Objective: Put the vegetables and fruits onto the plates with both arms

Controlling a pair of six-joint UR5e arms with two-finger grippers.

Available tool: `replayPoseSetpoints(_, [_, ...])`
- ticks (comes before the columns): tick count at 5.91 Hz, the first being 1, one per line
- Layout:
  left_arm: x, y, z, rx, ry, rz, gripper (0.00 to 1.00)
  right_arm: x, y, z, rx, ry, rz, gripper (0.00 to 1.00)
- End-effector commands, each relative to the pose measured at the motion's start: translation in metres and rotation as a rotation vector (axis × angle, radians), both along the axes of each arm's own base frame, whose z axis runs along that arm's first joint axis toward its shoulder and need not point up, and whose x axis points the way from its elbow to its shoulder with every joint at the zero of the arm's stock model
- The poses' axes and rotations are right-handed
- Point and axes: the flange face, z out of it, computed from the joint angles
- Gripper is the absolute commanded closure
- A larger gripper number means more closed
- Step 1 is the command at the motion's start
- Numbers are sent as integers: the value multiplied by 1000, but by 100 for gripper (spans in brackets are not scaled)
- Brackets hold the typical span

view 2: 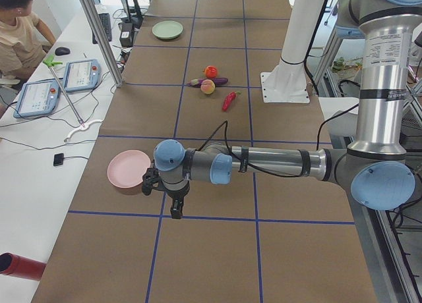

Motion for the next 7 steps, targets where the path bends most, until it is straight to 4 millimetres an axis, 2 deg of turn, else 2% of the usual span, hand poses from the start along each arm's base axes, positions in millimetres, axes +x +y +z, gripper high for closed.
replayPoseSetpoints(1, [0, -3, -3, 7, -7, -1, 0, 4, 0, 3, 8, 9, -4, 0])
replayPoseSetpoints(2, [0, -6, -2, 6, -11, 2, 0, 12, 0, 0, 14, 7, 13, 0])
replayPoseSetpoints(4, [0, -3, -9, 20, -8, -1, 0, 15, -10, -17, 50, 7, 20, 0])
replayPoseSetpoints(5, [0, -3, -5, 13, 1, 1, 0, 16, -15, -22, 128, 22, 20, 0])
replayPoseSetpoints(6, [1, -8, -13, 27, 5, 2, 0, 17, -14, -21, 200, 37, 25, 0])
replayPoseSetpoints(7, [7, -11, -27, 59, 76, 13, 0, 16, -4, -14, 222, 25, 25, 0])
